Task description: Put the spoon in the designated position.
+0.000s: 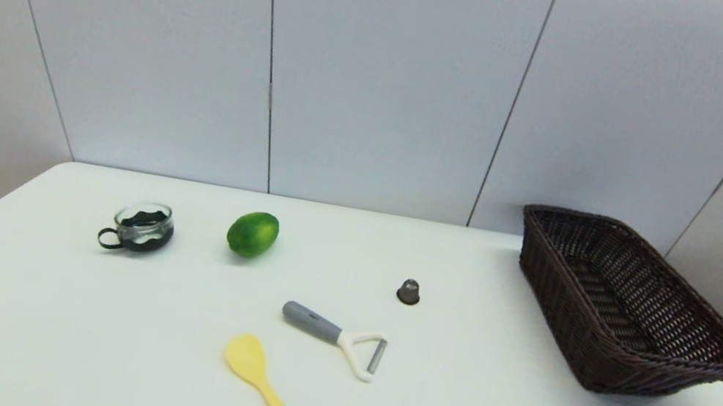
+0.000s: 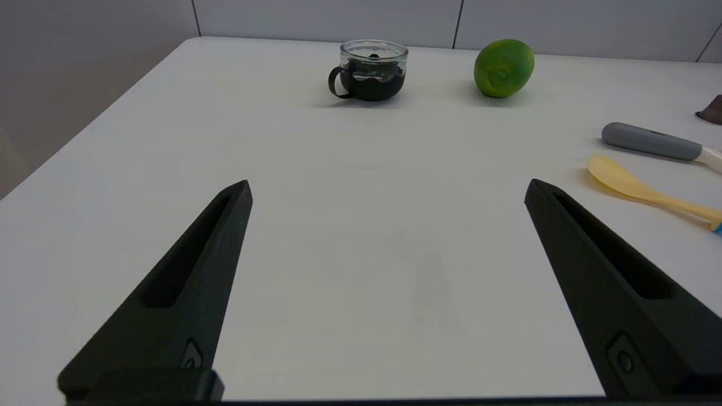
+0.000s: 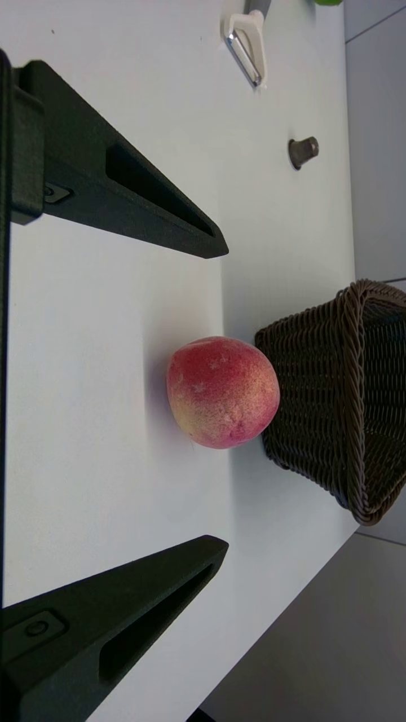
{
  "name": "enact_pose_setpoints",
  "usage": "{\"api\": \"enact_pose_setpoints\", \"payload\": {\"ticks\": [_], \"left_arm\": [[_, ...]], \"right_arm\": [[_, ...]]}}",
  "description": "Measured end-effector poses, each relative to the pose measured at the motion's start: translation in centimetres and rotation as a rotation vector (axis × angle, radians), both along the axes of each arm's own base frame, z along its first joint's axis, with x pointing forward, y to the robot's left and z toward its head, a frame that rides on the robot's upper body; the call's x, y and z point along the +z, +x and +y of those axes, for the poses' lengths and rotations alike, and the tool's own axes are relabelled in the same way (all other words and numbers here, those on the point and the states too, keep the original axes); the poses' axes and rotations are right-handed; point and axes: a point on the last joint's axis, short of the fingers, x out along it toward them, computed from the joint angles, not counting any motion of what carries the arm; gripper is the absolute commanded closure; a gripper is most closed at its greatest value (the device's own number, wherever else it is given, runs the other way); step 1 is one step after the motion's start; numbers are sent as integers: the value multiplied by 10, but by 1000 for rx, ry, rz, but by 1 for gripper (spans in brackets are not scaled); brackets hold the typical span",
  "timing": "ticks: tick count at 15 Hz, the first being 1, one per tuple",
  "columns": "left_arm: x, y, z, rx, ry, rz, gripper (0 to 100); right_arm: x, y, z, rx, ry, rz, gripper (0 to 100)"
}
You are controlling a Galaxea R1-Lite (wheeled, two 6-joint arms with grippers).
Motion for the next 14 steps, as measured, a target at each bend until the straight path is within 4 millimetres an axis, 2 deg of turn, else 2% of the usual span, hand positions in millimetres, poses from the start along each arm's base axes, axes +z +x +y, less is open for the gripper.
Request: {"api": "enact_pose_setpoints", "payload": {"ticks": [5,7,10,14], "left_arm": [[0,0,0,0,0,0,0],[0,0,0,0,0,0,0],[0,0,0,0,0,0,0],[0,0,0,0,0,0,0]], "right_arm": [[0,0,0,0,-9,29,0],[9,2,0,5,-12,45,0],[50,4,0,56,-40,18,0],[105,12,-1,246,-174,-30,0]]}}
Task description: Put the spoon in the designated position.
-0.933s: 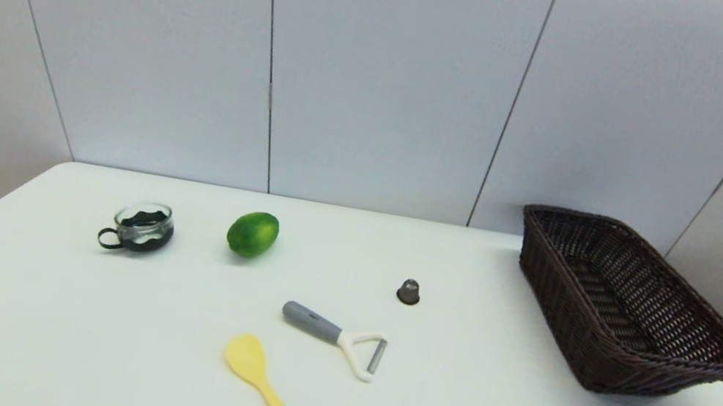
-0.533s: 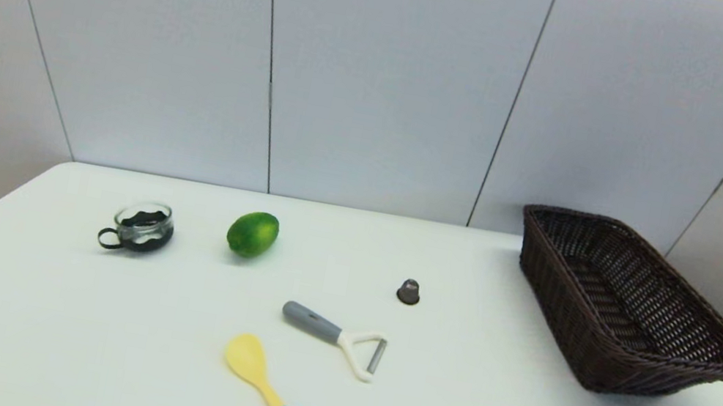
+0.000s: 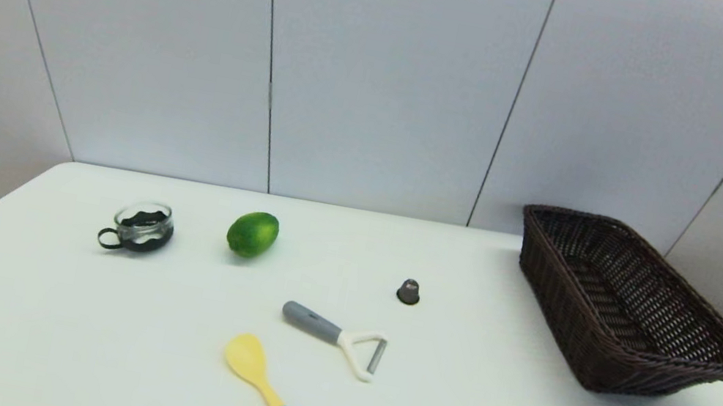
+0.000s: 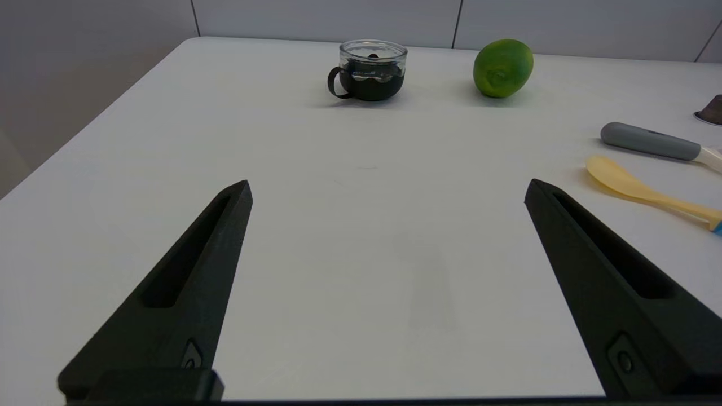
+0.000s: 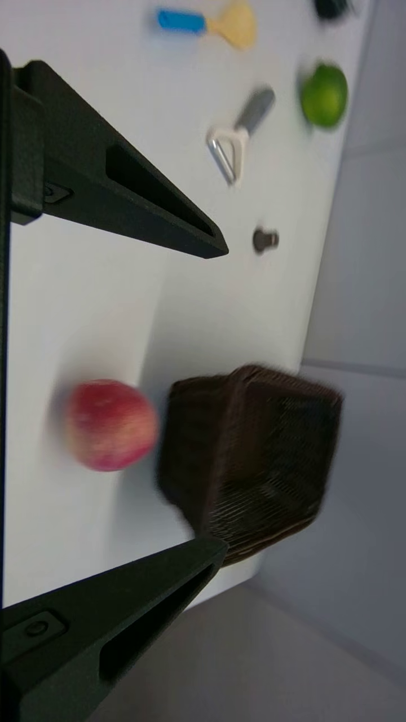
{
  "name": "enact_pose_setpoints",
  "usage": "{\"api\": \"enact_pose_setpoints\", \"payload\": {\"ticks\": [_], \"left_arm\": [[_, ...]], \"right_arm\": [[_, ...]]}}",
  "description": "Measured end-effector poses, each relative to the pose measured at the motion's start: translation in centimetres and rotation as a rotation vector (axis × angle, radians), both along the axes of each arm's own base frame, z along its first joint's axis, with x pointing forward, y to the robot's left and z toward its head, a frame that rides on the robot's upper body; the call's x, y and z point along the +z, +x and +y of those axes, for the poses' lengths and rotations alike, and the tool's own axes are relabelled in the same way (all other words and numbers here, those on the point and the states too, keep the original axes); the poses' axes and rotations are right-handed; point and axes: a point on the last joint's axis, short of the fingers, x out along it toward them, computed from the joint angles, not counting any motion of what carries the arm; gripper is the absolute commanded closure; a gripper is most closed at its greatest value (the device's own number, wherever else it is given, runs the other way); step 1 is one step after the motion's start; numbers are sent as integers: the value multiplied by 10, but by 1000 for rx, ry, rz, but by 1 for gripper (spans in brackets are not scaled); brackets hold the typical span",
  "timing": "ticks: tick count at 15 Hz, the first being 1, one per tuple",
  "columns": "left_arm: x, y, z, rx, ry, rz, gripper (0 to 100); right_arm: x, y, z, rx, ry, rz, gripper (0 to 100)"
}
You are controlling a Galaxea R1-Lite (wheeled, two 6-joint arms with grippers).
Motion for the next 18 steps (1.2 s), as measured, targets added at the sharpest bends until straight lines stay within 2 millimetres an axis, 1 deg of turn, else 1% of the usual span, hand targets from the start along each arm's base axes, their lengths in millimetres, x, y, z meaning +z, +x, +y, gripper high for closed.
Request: {"api": "enact_pose_setpoints", "payload": {"ticks": [2,5,8,10,12,15,18], "left_arm": [[0,0,0,0,0,0,0],[0,0,0,0,0,0,0],[0,0,0,0,1,0,0],[0,0,0,0,0,0,0],[0,0,0,0,0,0,0],[0,0,0,0,1,-1,0],[0,0,0,0,1,0,0]], "right_arm": [[21,11,2,91,-60,3,0],[43,34,12,203,-94,47,0],[60,55,28,377,-112,97,0],[62,69,41,540,-120,151,0],[58,83,55,712,-123,225,0],[50,94,81,923,-143,325,0],[45,104,110,1080,-168,389,0]]}}
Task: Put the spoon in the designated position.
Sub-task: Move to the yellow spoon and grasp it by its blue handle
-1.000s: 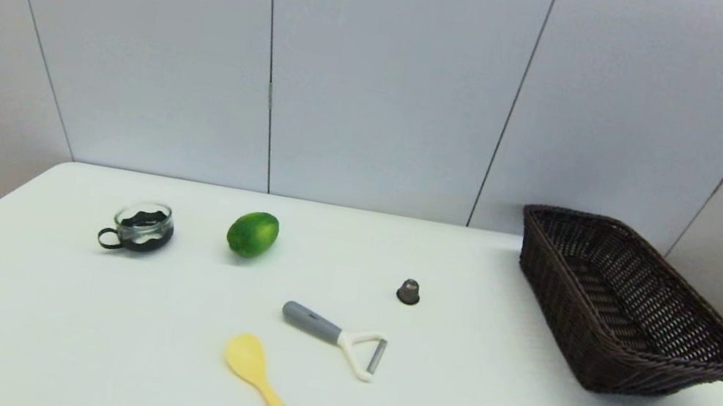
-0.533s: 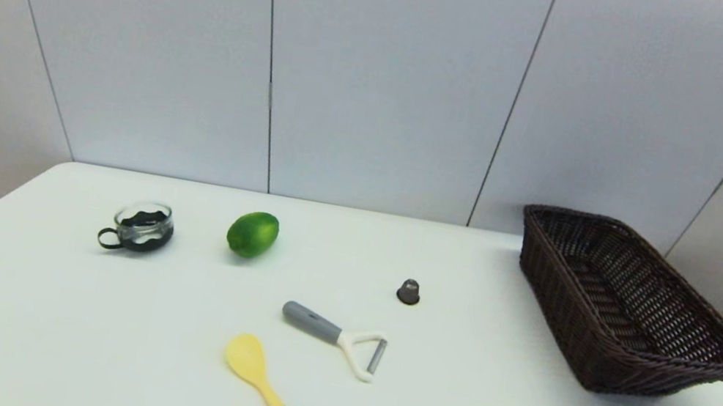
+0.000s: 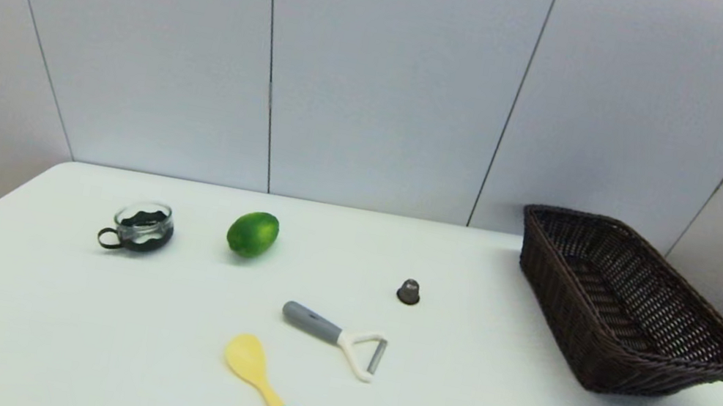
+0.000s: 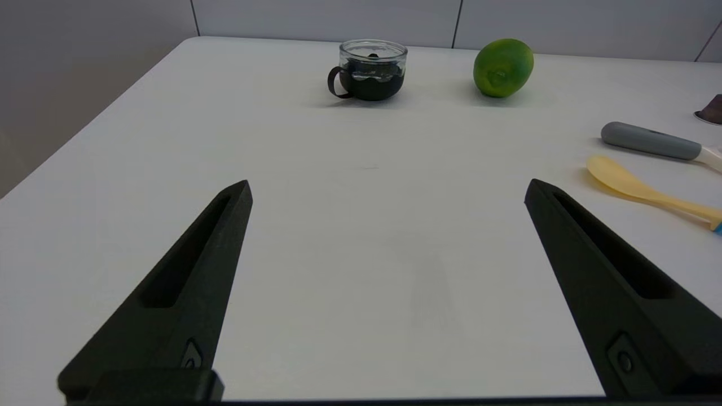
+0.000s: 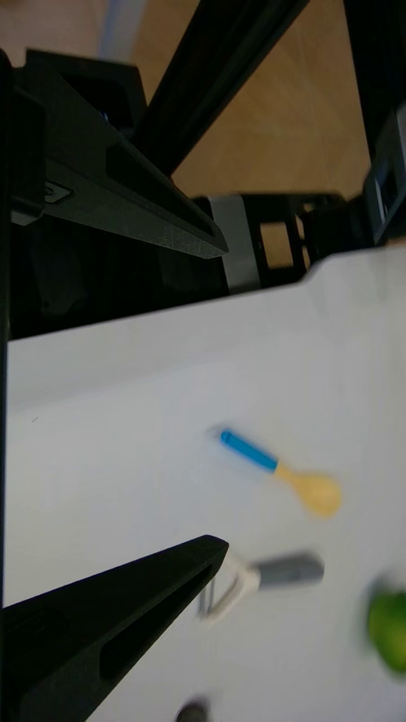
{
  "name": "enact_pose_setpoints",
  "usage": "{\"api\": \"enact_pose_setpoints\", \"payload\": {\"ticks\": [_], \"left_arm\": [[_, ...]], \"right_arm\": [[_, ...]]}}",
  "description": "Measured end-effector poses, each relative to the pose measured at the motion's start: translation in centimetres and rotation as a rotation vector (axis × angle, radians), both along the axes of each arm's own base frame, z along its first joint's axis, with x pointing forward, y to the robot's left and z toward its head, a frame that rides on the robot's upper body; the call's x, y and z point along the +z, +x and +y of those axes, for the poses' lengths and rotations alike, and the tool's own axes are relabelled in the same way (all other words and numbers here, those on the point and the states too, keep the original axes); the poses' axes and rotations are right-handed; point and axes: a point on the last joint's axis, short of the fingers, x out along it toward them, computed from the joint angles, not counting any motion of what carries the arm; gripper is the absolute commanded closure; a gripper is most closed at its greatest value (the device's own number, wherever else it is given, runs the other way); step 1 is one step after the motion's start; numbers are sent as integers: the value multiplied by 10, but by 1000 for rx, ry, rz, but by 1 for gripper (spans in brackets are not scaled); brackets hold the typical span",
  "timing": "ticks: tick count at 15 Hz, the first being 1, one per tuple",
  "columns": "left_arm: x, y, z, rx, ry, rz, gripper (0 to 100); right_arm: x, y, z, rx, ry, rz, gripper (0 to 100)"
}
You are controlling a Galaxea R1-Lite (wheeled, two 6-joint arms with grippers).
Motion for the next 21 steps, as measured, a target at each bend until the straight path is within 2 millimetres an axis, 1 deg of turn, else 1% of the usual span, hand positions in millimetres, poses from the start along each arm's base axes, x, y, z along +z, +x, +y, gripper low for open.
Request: {"api": "enact_pose_setpoints", "payload": {"ticks": [2,5,6,8,10,12,16,18,21], "left_arm": [[0,0,0,0,0,0,0],[0,0,0,0,0,0,0],[0,0,0,0,0,0,0],[0,0,0,0,0,0,0],[0,0,0,0,0,0,0],[0,0,0,0,0,0,0],[0,0,0,0,0,0,0],[0,0,0,0,0,0,0],[0,0,0,0,0,0,0]], "right_arm": [[-4,11,19,40,-17,23,0],[-10,31,50,42,-55,104,0],[-12,38,60,28,-65,129,0],[-22,51,80,-6,-106,179,0],[-33,61,94,-61,-145,226,0],[-42,69,103,-145,-182,243,0],[-49,73,125,-310,-192,224,0],[-53,69,137,-334,-197,197,0],[-58,56,157,-369,-194,160,0]]}}
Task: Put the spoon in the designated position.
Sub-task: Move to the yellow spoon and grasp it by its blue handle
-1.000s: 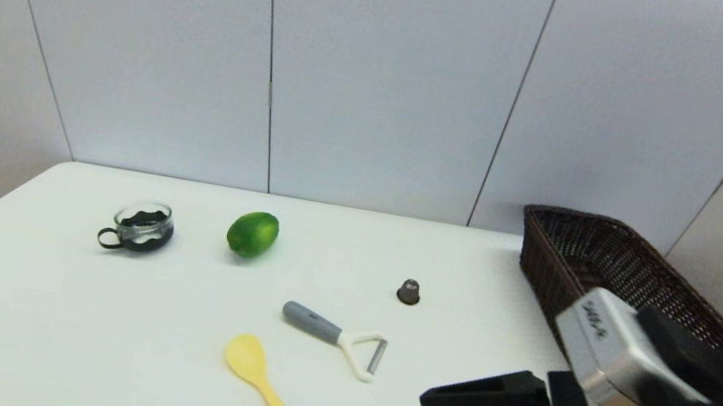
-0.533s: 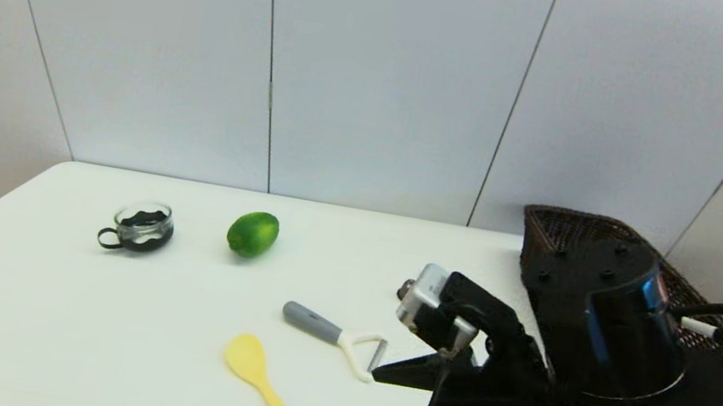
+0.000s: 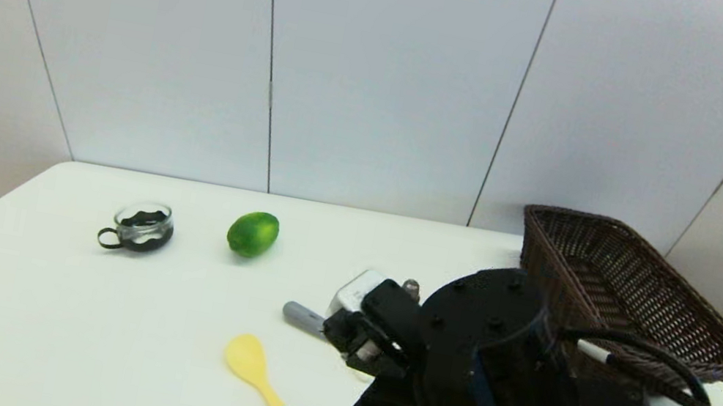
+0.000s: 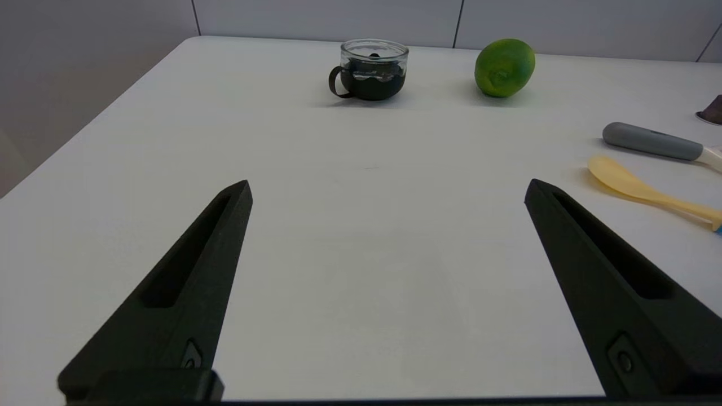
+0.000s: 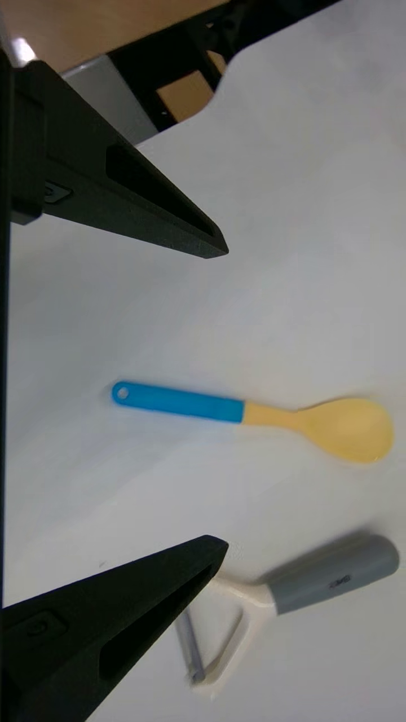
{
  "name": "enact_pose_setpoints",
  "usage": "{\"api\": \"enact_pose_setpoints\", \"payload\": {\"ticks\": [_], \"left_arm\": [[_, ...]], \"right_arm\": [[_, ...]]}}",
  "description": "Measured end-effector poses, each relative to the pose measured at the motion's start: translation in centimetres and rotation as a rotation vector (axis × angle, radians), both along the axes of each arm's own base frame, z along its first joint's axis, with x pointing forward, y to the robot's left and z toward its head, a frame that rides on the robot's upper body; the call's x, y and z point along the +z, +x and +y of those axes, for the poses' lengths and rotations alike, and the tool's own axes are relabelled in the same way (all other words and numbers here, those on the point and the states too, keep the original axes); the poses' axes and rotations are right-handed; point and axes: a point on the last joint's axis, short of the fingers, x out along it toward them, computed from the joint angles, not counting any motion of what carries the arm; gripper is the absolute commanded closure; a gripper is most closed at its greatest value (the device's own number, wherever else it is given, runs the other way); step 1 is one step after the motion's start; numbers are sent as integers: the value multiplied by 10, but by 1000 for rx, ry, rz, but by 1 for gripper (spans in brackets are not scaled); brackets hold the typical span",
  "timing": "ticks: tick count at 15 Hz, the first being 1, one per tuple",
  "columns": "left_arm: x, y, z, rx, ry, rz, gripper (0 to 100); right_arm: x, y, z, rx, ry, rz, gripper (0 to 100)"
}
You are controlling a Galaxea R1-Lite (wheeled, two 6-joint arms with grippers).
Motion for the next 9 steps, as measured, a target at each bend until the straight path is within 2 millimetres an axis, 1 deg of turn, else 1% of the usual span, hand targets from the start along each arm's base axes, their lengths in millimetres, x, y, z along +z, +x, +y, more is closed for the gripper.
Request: {"api": "enact_pose_setpoints", "payload": {"ticks": [3,9], "left_arm": [[0,0,0,0,0,0,0],[0,0,0,0,0,0,0]], "right_arm": [[-9,-10,17,-55,26,12,0],[-33,-15,30,-198,-90,-76,0]]}}
